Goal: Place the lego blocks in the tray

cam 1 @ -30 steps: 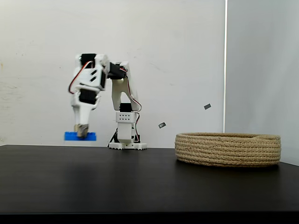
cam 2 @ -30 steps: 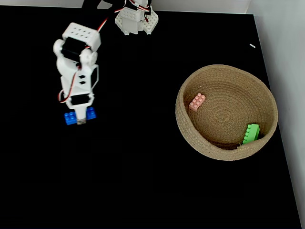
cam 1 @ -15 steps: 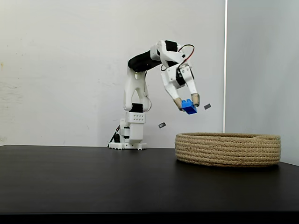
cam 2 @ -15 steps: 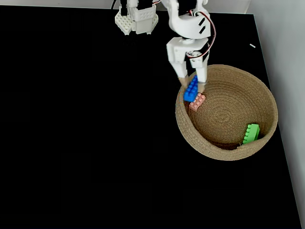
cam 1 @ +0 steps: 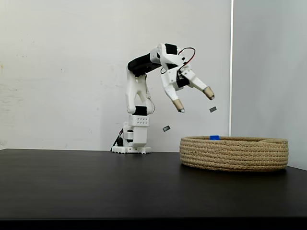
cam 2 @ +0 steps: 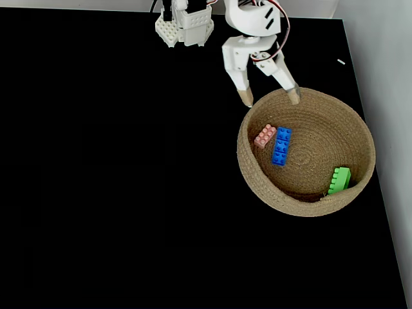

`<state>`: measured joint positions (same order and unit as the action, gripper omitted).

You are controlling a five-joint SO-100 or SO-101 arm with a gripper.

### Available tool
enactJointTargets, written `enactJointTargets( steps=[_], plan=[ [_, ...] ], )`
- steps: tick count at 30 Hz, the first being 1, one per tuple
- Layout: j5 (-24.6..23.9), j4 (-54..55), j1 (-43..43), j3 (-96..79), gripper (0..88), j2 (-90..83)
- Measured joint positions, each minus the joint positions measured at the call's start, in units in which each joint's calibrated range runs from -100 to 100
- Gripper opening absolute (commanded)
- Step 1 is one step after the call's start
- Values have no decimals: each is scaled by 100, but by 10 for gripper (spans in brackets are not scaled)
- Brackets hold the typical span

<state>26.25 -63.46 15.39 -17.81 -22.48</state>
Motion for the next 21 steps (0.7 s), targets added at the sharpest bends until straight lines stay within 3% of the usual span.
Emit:
enactJointTargets(
  steps=[1, 2, 9, 16, 21],
  plan=[
    [98, 8, -171, -309, 17, -339],
    [205, 8, -375, -654, 0, -704],
    [1118, 715, -1922, -3818, 0, -3435],
    [1582, 1194, -2158, -6673, 0, -5742],
    [1915, 966, -2337, -7821, 0, -6972]
  ],
)
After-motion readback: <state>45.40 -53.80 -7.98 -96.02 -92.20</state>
